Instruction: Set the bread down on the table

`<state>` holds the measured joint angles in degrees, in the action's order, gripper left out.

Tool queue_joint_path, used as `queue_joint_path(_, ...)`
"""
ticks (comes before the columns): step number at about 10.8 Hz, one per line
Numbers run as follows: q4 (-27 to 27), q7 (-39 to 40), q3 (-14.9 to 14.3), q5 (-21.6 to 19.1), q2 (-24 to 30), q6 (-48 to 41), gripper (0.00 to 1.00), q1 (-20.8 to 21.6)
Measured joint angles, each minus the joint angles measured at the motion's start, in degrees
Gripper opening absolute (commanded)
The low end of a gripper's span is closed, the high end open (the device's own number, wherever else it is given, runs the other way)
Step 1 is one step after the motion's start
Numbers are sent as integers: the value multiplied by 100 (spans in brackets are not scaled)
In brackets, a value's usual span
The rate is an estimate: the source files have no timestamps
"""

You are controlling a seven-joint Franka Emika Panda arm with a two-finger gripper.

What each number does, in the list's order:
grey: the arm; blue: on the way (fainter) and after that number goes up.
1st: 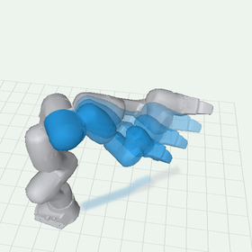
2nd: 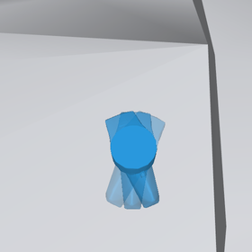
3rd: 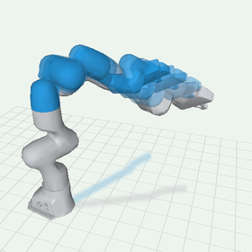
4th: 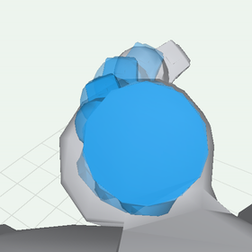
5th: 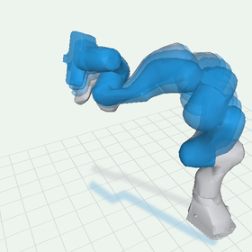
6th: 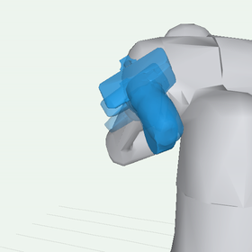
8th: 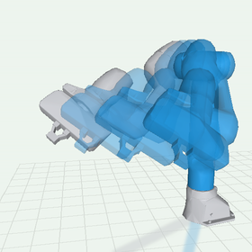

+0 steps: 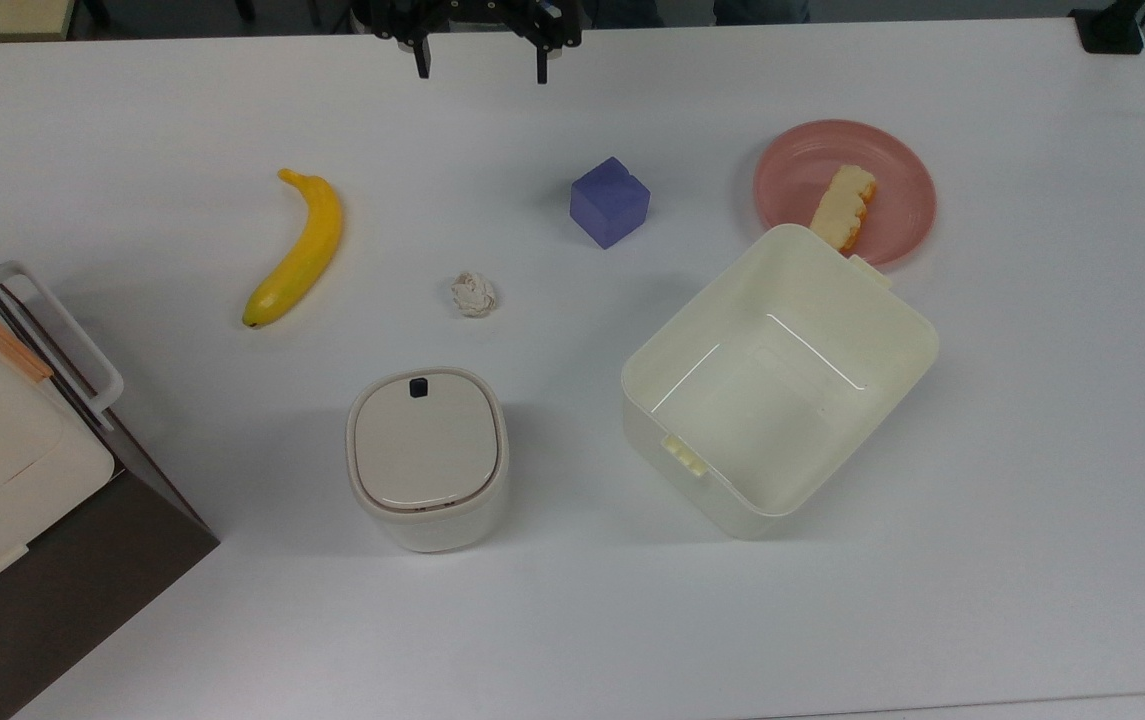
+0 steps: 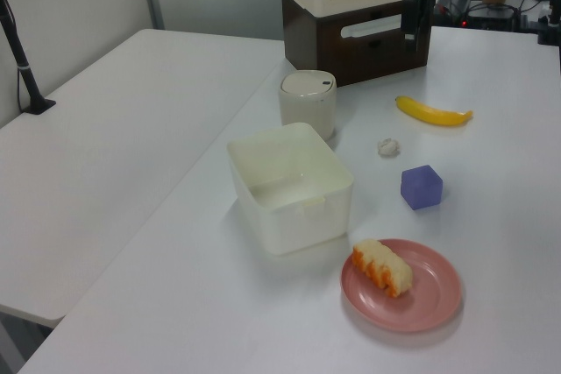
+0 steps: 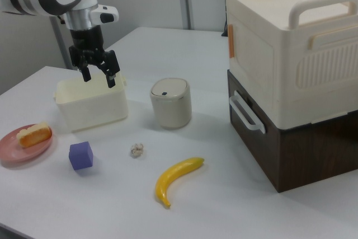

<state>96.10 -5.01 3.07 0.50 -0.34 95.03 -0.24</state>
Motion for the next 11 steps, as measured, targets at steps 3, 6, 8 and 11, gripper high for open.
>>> queue_joint_path(3,-45,-1,-6,0,0,-73,100,-89)
queue_joint_path(6,-96,-1,-9,0,0,-125,100,-125)
queue_joint_path(8,-96,-1,-9,0,0,-155,100,-124)
queue_joint_path(11,-96,0,-5,0,0,-179,100,-120)
